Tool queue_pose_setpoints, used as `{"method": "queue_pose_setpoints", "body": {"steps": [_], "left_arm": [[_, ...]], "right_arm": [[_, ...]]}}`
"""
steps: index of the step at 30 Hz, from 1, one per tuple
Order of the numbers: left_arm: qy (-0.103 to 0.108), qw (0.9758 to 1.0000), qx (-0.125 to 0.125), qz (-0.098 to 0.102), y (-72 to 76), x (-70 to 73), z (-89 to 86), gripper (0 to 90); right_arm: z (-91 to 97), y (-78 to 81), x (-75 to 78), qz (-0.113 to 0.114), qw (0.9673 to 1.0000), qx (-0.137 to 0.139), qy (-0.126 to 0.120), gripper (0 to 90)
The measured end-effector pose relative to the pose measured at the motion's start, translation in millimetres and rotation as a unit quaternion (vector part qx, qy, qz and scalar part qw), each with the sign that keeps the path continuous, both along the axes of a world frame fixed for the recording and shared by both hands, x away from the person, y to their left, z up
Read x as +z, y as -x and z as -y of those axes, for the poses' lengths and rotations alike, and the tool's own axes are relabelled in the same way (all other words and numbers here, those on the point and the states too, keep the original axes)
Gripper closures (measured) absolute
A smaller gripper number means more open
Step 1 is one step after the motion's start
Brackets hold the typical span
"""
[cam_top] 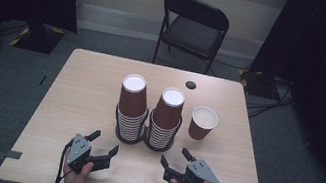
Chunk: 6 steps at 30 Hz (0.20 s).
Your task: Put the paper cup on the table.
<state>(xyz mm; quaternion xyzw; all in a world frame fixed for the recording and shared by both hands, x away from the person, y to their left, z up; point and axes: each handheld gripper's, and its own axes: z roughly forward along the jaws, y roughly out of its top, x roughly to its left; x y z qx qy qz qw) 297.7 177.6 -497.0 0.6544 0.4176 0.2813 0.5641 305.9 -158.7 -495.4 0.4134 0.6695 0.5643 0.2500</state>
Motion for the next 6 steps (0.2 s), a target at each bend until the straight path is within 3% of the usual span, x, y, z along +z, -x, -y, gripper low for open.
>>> {"method": "queue_pose_setpoints", "body": {"steps": [3, 6], "left_arm": [[-0.001, 1.0, 0.0, 0.003, 0.5, -0.1, -0.2, 15.5], [0.001, 1.0, -0.001, 0.005, 1.0, -0.3, -0.3, 15.5]], "right_arm": [[-2.1, 3.0, 0.4, 0.011, 0.9997, -0.01, 0.019, 14.4], [-0.3, 1.2, 0.4, 0.002, 0.9999, -0.003, 0.014, 13.3]]}}
